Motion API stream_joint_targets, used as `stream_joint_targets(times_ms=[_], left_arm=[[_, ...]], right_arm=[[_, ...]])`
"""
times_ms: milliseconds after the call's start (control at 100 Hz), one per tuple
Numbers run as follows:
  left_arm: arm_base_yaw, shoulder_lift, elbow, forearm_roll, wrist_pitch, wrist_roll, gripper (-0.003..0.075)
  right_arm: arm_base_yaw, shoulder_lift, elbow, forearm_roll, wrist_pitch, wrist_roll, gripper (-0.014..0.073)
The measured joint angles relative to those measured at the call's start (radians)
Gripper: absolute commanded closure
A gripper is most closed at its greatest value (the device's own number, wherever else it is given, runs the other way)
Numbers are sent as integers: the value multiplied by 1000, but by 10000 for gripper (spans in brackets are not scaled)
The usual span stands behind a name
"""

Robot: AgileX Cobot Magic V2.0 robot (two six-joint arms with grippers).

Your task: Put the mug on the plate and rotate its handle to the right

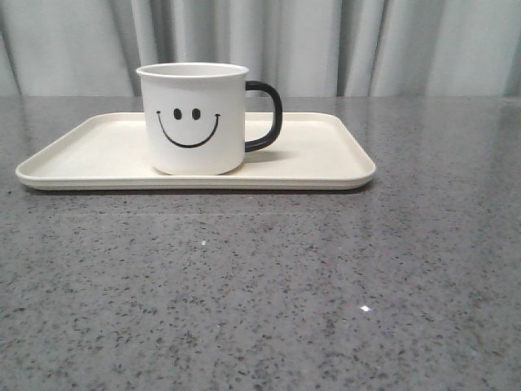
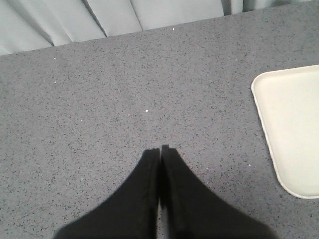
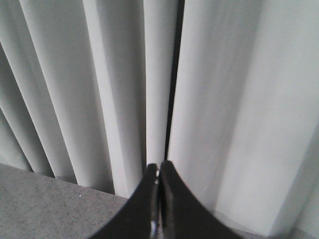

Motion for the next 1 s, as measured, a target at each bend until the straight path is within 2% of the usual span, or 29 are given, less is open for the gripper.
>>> stream_joint_targets(times_ms=[170, 600, 770, 900, 1000], left_arm=[[0, 0, 0, 0, 1, 0, 740], [0, 0, 0, 0, -2, 0, 740], [0, 0, 0, 0, -5, 0, 740], [0, 0, 0, 0, -19, 0, 740], [0, 0, 0, 0, -21, 0, 740]], right_arm=[[0, 0, 84, 33, -22, -59, 651], [0, 0, 362, 120, -59, -335, 651], [0, -61, 603, 183, -112, -473, 651], [0, -180, 805, 270, -159, -614, 651], [0, -286, 951, 326, -187, -669, 651]])
